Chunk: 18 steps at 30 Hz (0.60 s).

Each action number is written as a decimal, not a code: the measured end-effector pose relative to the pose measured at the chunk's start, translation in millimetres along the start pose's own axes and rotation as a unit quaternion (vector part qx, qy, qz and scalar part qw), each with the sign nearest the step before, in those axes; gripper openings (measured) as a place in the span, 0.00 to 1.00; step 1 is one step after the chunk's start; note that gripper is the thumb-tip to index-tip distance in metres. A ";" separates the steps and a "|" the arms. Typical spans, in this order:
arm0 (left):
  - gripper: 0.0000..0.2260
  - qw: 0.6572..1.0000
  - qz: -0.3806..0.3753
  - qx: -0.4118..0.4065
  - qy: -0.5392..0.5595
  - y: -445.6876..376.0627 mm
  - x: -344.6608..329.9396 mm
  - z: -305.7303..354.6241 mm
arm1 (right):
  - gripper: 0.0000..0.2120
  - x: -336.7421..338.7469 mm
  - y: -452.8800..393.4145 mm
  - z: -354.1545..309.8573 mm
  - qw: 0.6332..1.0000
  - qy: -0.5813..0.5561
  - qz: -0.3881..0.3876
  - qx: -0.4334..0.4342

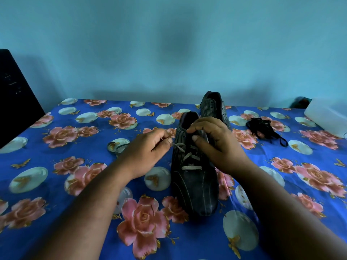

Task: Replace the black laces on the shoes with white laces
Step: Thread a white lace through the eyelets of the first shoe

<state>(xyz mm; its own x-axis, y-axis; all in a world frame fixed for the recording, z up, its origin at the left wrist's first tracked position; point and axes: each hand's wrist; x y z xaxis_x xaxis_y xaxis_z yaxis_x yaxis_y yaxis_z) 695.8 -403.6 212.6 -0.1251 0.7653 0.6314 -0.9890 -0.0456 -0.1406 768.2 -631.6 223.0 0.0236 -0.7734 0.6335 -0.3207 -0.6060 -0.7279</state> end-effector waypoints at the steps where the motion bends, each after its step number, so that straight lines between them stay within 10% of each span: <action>1: 0.15 1.000 0.008 -0.008 0.013 0.2 1.2 1.3 | 0.09 -2.5 -1.8 -5.4 0.999 0.030 -0.012 -0.004; 9: 0.09 0.979 0.155 -0.132 0.006 -6.0 5.2 9.7 | 0.19 -18.2 -6.3 -26.4 0.975 0.190 -0.103 -0.053; 15: 0.09 0.937 0.298 -0.151 -0.106 -6.4 3.8 8.7 | 0.11 -19.2 -7.6 -25.7 0.987 0.072 -0.036 -0.141; 18: 0.16 0.952 0.248 -0.171 -0.046 -1.5 2.0 14.9 | 0.15 -14.4 -9.6 -22.7 0.983 -0.049 0.030 -0.176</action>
<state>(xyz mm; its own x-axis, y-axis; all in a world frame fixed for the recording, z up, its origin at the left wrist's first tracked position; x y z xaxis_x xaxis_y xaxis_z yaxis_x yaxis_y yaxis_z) 695.8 -411.6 225.5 -0.5922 0.6437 0.4846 -0.7250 -0.1632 -0.6691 749.4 -610.5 226.8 0.0803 -0.8306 0.5510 -0.6320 -0.4699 -0.6163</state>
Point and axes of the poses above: each hand's wrist, its own y-axis away from the middle knuckle, its own x-axis out of the back of the hand, z = x × y, and after that the axes turned 15 degrees about x, right-handed
